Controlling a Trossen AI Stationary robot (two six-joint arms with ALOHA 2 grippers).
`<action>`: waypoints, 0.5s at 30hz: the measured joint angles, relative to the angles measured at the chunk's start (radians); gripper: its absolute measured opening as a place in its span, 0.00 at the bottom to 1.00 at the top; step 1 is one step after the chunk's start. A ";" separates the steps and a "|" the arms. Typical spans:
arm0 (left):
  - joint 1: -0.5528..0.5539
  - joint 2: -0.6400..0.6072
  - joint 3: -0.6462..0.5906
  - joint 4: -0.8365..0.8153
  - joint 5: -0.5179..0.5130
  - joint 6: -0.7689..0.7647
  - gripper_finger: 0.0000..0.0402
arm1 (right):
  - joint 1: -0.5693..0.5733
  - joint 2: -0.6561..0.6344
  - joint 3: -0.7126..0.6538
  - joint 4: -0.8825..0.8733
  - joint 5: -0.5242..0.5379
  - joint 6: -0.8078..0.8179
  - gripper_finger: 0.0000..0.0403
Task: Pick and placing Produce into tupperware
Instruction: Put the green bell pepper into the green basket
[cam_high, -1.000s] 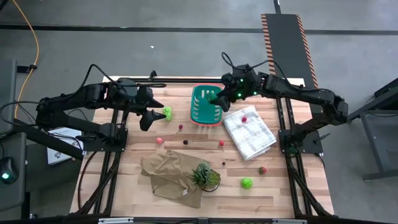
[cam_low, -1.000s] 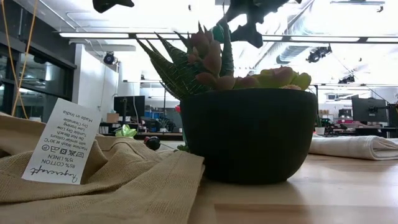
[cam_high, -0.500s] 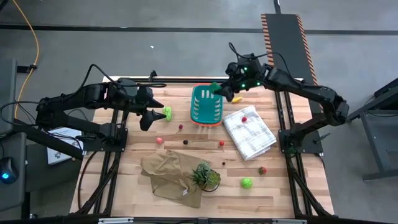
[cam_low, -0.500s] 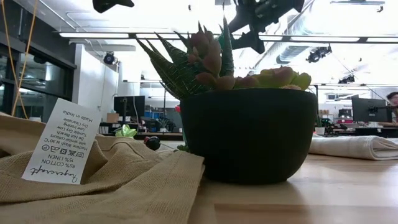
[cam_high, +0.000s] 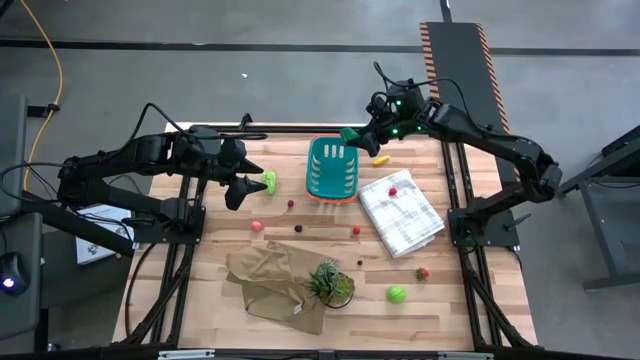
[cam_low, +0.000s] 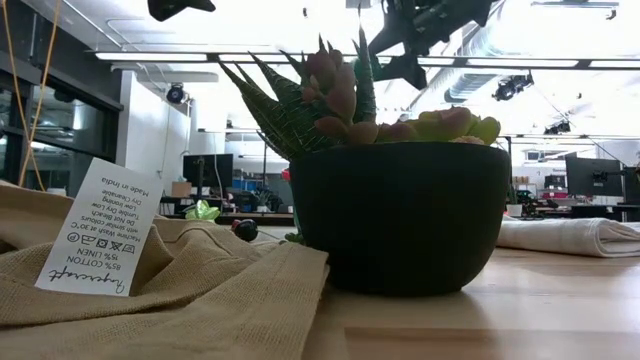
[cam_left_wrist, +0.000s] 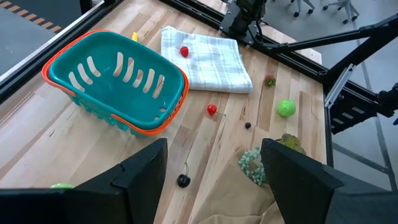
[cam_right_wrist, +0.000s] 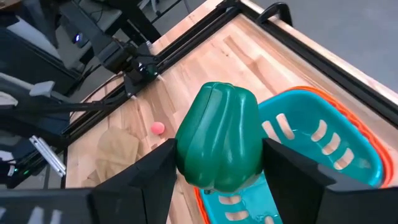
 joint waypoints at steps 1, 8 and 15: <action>0.000 0.000 0.000 0.000 0.000 0.000 0.62 | 0.000 0.000 0.000 0.001 -0.001 -0.004 0.52; 0.000 0.000 0.000 0.000 0.000 -0.001 0.62 | 0.000 0.000 0.000 0.062 -0.009 -0.006 0.52; 0.000 0.000 0.000 -0.001 0.000 -0.023 0.62 | 0.000 0.000 0.000 0.092 -0.008 -0.006 0.52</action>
